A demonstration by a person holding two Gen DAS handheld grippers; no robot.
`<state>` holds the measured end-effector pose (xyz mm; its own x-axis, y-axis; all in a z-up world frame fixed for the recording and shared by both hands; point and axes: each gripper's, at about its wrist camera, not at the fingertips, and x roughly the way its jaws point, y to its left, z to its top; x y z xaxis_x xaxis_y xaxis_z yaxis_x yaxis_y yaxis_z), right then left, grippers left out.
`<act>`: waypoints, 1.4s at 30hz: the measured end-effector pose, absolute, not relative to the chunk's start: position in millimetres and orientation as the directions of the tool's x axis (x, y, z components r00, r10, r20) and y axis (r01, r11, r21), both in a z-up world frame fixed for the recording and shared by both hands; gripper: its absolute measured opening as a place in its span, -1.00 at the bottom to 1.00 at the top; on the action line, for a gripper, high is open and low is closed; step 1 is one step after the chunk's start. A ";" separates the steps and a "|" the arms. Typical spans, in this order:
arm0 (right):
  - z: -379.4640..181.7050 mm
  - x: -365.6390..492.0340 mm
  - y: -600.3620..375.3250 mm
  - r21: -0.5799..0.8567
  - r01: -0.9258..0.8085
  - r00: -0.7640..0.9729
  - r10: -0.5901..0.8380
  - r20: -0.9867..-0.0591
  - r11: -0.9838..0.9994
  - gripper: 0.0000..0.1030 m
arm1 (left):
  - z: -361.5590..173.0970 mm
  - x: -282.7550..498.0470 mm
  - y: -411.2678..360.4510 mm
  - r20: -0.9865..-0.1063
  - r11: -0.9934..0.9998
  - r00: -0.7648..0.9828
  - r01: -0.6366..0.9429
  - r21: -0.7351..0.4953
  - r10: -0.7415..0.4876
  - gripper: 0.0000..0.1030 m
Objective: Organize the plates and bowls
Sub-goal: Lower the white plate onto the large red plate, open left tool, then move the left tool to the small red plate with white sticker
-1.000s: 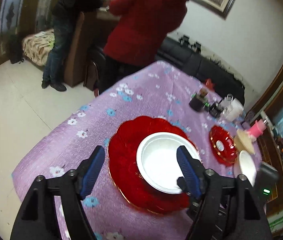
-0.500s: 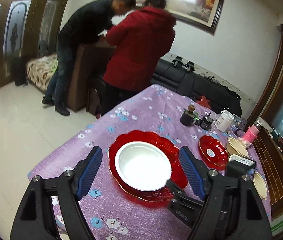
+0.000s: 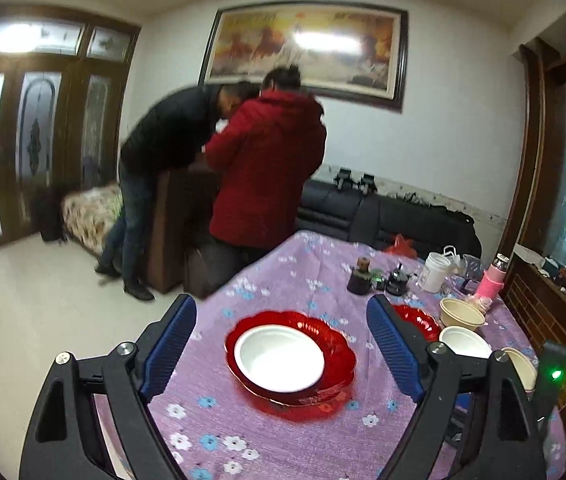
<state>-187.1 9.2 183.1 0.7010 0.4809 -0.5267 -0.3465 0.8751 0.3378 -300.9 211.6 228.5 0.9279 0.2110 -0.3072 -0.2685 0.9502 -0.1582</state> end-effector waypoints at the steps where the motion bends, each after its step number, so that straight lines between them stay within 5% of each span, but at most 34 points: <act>1: 186.9 -190.2 6.1 0.344 -0.350 0.698 0.488 -0.525 0.871 0.40 | 233.9 -307.2 208.6 -0.293 0.954 0.931 -0.266 -0.139 0.218 0.69; 7: 250.0 -205.5 -8.7 0.420 -0.439 0.636 0.604 -0.480 0.795 0.40 | 287.0 -339.5 216.3 -0.202 0.969 0.957 -0.229 -0.096 0.206 0.69; 15: 439.5 -206.1 4.1 0.360 -0.553 0.656 0.659 -0.367 0.751 0.42 | 368.5 -355.6 238.3 -0.129 0.979 0.971 -0.204 -0.009 0.201 0.84; 18: 527.9 -195.6 5.4 0.302 -0.511 0.747 0.590 -0.307 0.804 0.44 | 387.4 -353.9 245.6 -0.111 0.979 0.972 -0.206 0.008 0.205 0.86; 22: 612.3 -185.2 1.6 0.211 -0.387 0.877 0.429 -0.218 0.898 0.79 | 402.1 -338.1 260.8 -0.136 0.979 0.969 -0.205 0.023 0.206 0.90; 24: 632.4 -173.9 -6.6 0.226 -0.339 0.896 0.386 -0.217 0.913 0.79 | 400.7 -327.8 268.1 -0.163 0.980 0.966 -0.200 0.006 0.198 0.90; 29: 585.6 -157.1 -20.1 0.174 -0.315 0.891 0.354 -0.284 0.933 0.80 | 366.5 -284.7 269.7 -0.259 0.992 0.962 -0.105 -0.073 0.083 0.92; 33: 493.6 -99.2 -36.7 0.077 -0.260 0.836 0.264 -0.481 0.963 0.80 | 328.0 -239.0 243.7 -0.382 0.993 0.924 -0.012 -0.118 -0.034 0.92; 37: 393.4 -35.8 -76.6 0.154 -0.197 0.743 0.250 -0.621 0.968 0.78 | 278.1 -196.6 211.3 -0.502 0.984 0.853 0.062 -0.169 -0.140 0.92; 38: 358.3 -16.1 -86.1 0.198 -0.182 0.702 0.268 -0.660 0.963 0.71 | 264.8 -192.6 204.8 -0.517 0.980 0.841 0.075 -0.184 -0.162 0.92; 42: 229.7 43.7 -109.5 0.373 -0.065 0.521 0.350 -0.779 0.926 -0.09 | 218.6 -179.5 186.8 -0.555 0.954 0.786 0.147 -0.263 -0.274 0.91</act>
<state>43.7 -109.5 229.7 0.5206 0.3504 -0.7786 -0.0651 0.9255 0.3730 -179.5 186.8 218.6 0.7855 -0.2738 -0.5550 0.1469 0.9537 -0.2626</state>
